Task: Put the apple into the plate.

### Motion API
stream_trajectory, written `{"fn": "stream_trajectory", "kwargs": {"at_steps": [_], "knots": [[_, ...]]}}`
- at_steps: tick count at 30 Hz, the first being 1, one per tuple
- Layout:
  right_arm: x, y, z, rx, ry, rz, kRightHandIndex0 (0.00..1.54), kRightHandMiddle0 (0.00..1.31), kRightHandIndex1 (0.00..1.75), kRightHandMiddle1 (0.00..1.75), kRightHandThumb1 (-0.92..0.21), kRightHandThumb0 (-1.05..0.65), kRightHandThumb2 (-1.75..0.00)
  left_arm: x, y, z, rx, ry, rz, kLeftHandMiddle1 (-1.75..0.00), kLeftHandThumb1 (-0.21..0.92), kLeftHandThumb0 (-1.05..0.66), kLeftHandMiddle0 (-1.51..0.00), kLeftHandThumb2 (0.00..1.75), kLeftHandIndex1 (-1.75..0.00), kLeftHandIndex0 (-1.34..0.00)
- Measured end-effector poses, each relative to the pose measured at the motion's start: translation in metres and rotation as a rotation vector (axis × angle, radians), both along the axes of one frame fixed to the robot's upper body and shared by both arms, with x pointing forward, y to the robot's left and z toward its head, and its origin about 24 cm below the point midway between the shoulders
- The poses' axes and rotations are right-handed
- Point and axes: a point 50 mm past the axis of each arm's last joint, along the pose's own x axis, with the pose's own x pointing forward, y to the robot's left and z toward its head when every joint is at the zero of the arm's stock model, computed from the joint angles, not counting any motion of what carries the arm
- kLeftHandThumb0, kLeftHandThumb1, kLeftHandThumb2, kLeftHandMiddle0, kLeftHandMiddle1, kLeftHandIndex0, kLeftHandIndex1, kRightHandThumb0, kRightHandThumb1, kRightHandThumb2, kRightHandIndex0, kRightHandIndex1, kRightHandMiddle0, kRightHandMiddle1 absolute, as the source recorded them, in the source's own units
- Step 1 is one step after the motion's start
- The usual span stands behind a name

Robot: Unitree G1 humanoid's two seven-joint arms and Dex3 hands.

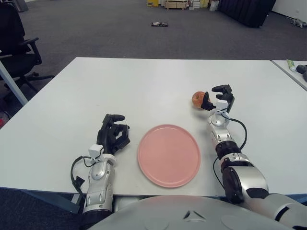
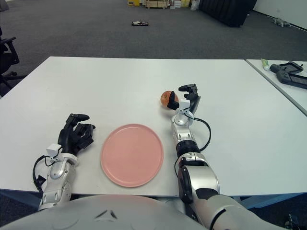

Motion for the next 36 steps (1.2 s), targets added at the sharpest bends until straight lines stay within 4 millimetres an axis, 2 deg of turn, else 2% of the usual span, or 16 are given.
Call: {"fn": "stream_trajectory", "kwargs": {"at_steps": [5, 7, 9, 10, 11, 12, 14, 16, 17, 19, 21, 22, 25, 28, 33, 36], "knots": [[-0.002, 0.002, 0.002, 0.008, -0.020, 0.010, 0.80, 0.54, 1.71, 1.75, -0.09, 0.00, -1.58, 0.000, 0.000, 0.000, 0.000, 0.001, 0.000, -1.74, 0.60, -0.01, -0.33, 0.99, -1.75, -0.26], [-0.004, 0.003, 0.003, 0.009, -0.027, 0.019, 0.83, 0.58, 1.73, 1.75, -0.04, 0.00, -1.64, 0.000, 0.000, 0.000, -0.001, 0.000, 0.001, -1.73, 0.60, -0.01, -0.33, 0.99, -1.75, -0.27], [-0.005, 0.004, 0.003, 0.006, -0.036, 0.037, 0.77, 0.55, 1.74, 1.67, -0.13, -0.01, -1.51, 0.000, 0.000, 0.000, -0.001, 0.000, 0.001, -1.74, 0.59, -0.01, -0.33, 1.00, -1.75, -0.28], [-0.006, 0.004, 0.004, 0.003, -0.040, 0.052, 0.53, 0.38, 1.61, 1.60, -0.18, -0.20, -1.37, 0.000, 0.000, 0.000, -0.002, 0.000, 0.001, -1.73, 0.59, -0.01, -0.33, 1.00, -1.75, -0.29], [-0.006, 0.006, 0.004, -0.001, -0.045, 0.075, 0.34, 0.24, 1.53, 1.53, -0.27, -0.30, -1.26, 0.000, 0.000, 0.000, -0.001, 0.000, 0.001, -1.73, 0.59, -0.01, -0.33, 1.01, -1.75, -0.29], [-0.006, 0.007, 0.005, -0.006, -0.047, 0.098, 0.22, 0.15, 1.48, 1.48, -0.33, -0.37, -1.18, 0.000, 0.000, 0.000, -0.001, 0.001, 0.001, -1.73, 0.58, -0.01, -0.33, 1.01, -1.75, -0.29], [-0.006, 0.009, 0.005, -0.026, -0.047, 0.159, 0.14, 0.10, 1.25, 1.26, -0.38, -0.45, -1.09, 0.000, 0.000, 0.000, -0.001, 0.001, 0.000, -1.71, 0.58, -0.01, -0.35, 1.01, -1.75, -0.30], [-0.004, 0.010, 0.007, -0.062, -0.037, 0.239, 0.06, 0.04, 0.77, 0.82, -0.49, -0.60, -0.92, 0.000, 0.000, 0.000, -0.001, 0.001, 0.000, -1.68, 0.58, -0.01, -0.37, 1.00, -1.75, -0.30], [-0.003, 0.010, 0.007, -0.084, -0.027, 0.276, 0.04, 0.02, 0.59, 0.65, -0.53, -0.65, -0.86, 0.000, 0.000, 0.000, -0.001, 0.001, 0.000, -1.67, 0.57, -0.01, -0.38, 1.00, -1.75, -0.30], [-0.002, 0.011, 0.008, -0.140, -0.002, 0.354, 0.02, 0.01, 0.32, 0.42, -0.57, -0.73, -0.80, 0.000, 0.000, 0.000, -0.002, 0.001, -0.001, -1.64, 0.57, -0.01, -0.41, 0.99, -1.75, -0.30], [0.000, 0.011, 0.008, -0.200, 0.028, 0.410, 0.01, 0.01, 0.16, 0.24, -0.60, -0.80, -0.74, 0.000, 0.000, 0.000, -0.003, 0.000, -0.002, -1.61, 0.58, 0.00, -0.42, 0.97, -1.75, -0.30], [0.001, 0.010, 0.008, -0.246, 0.049, 0.439, 0.01, 0.00, 0.10, 0.22, -0.60, -0.83, -0.71, 0.000, 0.000, 0.000, -0.003, 0.000, -0.003, -1.60, 0.58, 0.00, -0.43, 0.97, -1.75, -0.30], [0.002, 0.009, 0.008, -0.352, 0.101, 0.491, 0.00, 0.00, 0.03, 0.08, -0.64, -0.90, -0.64, 0.000, 0.000, 0.000, -0.002, 0.000, -0.003, -1.58, 0.58, 0.00, -0.45, 0.96, -1.75, -0.30], [0.004, 0.008, 0.008, -0.460, 0.147, 0.527, 0.00, 0.00, 0.01, 0.02, -0.65, -0.96, -0.60, 0.000, 0.000, 0.000, -0.002, 0.000, -0.004, -1.56, 0.58, 0.00, -0.46, 0.95, -1.75, -0.30], [0.008, 0.007, 0.009, -0.633, 0.206, 0.584, 0.00, 0.01, 0.00, 0.01, -0.62, -0.96, -0.56, 0.000, -0.001, 0.000, -0.003, 0.000, -0.002, -1.59, 0.58, 0.00, -0.44, 0.96, -1.75, -0.29], [0.011, 0.006, 0.011, -0.693, 0.231, 0.609, 0.00, 0.00, 0.00, 0.13, -0.58, -0.93, -0.59, 0.000, -0.001, 0.000, -0.005, 0.000, -0.002, -1.59, 0.58, 0.00, -0.44, 0.96, -1.75, -0.29]]}}
